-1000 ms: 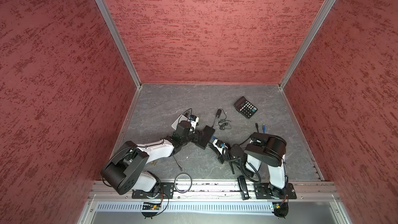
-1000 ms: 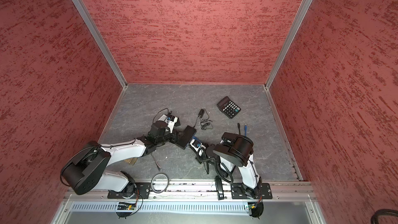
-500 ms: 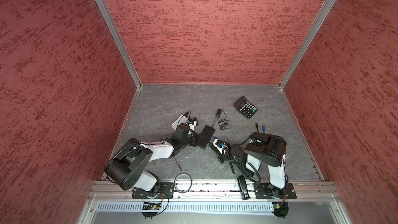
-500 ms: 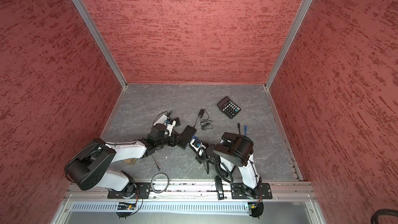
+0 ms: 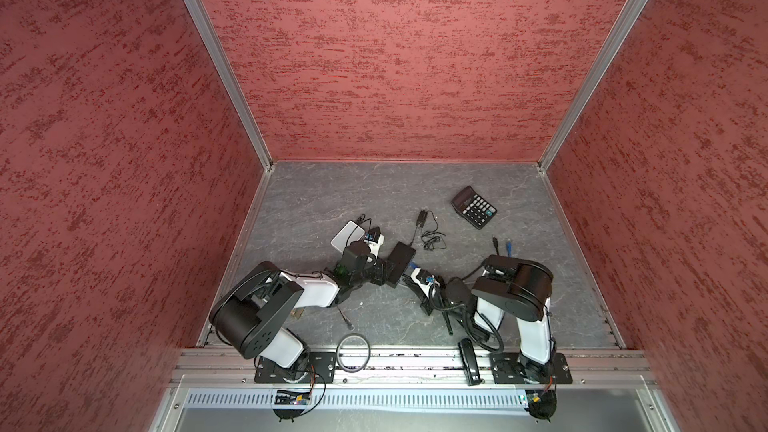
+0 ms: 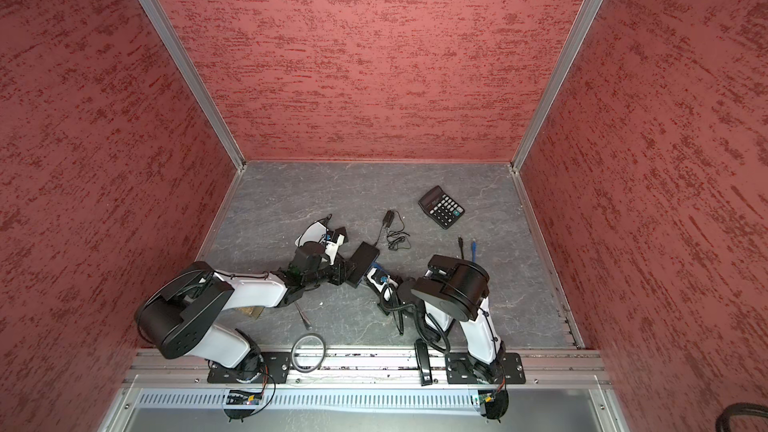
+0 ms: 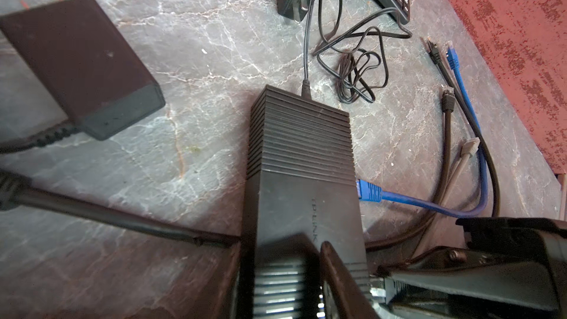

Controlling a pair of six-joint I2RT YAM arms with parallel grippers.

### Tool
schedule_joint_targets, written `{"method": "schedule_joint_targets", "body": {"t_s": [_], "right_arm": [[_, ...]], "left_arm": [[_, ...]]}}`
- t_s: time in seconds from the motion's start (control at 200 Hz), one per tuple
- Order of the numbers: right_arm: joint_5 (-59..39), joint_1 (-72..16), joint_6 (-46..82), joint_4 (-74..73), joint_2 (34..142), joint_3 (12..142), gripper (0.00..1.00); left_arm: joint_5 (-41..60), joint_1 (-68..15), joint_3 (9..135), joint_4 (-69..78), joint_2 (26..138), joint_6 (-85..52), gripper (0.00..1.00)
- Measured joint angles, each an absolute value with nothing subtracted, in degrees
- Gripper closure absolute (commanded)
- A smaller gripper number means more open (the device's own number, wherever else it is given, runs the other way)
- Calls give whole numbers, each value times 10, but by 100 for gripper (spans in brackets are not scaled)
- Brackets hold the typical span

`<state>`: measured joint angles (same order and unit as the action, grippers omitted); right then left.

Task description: Insert the plug into the switch port

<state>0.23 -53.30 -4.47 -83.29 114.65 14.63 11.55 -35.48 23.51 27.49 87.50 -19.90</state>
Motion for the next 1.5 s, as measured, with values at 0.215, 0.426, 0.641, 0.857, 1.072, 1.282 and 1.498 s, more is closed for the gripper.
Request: {"method": "schedule_joint_targets", "body": {"t_s": [0.215,0.426,0.641,0.857,1.072,1.282,1.498], "right_arm": [[-9,-530,-41,-833,1147,146,100],[-23,-528,-40,-819,1137,146,100],[-32,-527,-38,-791,1119,150,100],[-25,-528,-32,-765,1105,154,100],[-4,-530,-25,-771,1111,155,100],[-6,-530,-35,-751,1115,176,100],[-8,-529,-50,-729,1115,194,100]], "left_arm": [[103,-363,227,298,879,-203,59],[81,-374,229,308,887,-215,59],[63,-391,238,316,900,-228,59],[44,-398,240,313,901,-244,60],[41,-399,242,309,901,-249,61],[22,-399,243,311,901,-241,61],[19,-398,241,336,911,-217,61]]}}
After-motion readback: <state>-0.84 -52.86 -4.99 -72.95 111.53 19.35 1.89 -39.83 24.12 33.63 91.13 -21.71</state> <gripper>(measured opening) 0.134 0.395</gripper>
